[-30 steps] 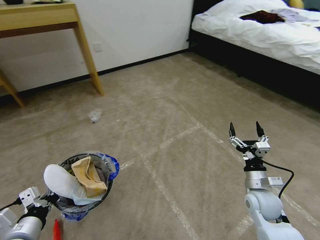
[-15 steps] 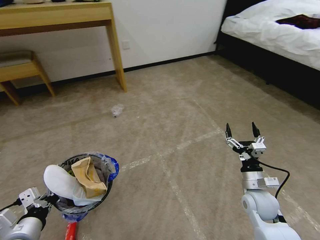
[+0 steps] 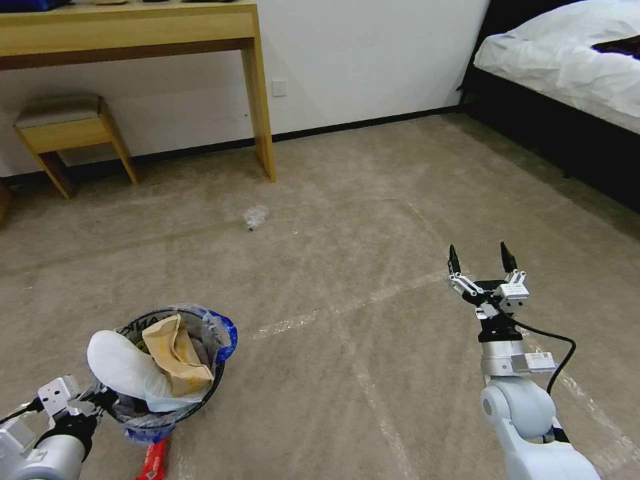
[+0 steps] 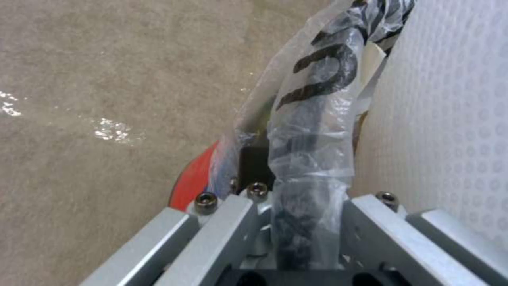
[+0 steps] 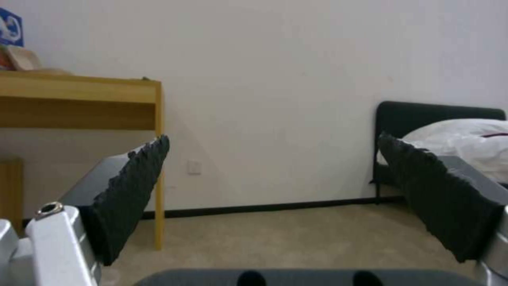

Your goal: Pick up the trash bin and place the garbage on the floor into it.

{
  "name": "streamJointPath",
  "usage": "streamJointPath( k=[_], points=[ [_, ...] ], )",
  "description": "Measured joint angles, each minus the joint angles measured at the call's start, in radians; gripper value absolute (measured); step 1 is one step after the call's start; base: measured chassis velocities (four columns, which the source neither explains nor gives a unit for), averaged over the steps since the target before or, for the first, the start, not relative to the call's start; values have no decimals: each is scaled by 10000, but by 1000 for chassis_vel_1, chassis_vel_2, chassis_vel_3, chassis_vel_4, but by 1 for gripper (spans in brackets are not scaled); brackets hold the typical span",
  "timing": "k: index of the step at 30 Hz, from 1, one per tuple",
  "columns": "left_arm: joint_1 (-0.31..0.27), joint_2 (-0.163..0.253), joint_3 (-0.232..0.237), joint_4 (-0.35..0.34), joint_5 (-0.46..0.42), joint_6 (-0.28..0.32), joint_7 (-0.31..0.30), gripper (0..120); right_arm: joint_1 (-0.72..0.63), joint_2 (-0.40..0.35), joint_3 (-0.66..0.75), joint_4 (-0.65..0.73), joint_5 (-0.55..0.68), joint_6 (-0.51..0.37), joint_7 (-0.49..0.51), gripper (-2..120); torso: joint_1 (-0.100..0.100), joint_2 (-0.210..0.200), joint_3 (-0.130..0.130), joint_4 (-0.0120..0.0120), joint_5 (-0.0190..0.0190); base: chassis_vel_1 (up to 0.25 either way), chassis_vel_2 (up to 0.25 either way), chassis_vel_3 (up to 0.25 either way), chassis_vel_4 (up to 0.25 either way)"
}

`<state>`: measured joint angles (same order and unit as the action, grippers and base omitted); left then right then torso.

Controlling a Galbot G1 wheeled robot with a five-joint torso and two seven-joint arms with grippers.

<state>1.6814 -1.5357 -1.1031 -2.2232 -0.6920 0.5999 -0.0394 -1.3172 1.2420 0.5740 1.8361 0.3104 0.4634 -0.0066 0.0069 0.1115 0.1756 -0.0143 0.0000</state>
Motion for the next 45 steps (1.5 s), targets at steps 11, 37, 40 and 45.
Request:
streamJointPath(
  k=[11, 37, 40, 45],
  points=[
    [-37, 21, -7, 98, 8, -79, -8, 1, 48, 98, -74, -66, -268, -58, 1, 100, 1, 0, 0, 2, 0, 0, 0, 0, 0],
    [-94, 62, -34, 227, 8, -98, -30, 1, 109, 197, -188, -235, -569, -28, -21, 100, 3, -1, 1, 2, 2, -57, 63, 59, -57],
    [-100, 55, -22, 247, 17, -99, -29, 1, 108, 195, -185, -246, -571, -15, -19, 100, 2, -1, 0, 0, 2, -102, 76, 79, -75],
    [-101, 44, -16, 262, 31, -107, -30, 1, 110, 192, -183, -256, -581, -9, -16, 100, 2, 0, 0, 0, 1, -83, 63, 70, -64]
  ],
)
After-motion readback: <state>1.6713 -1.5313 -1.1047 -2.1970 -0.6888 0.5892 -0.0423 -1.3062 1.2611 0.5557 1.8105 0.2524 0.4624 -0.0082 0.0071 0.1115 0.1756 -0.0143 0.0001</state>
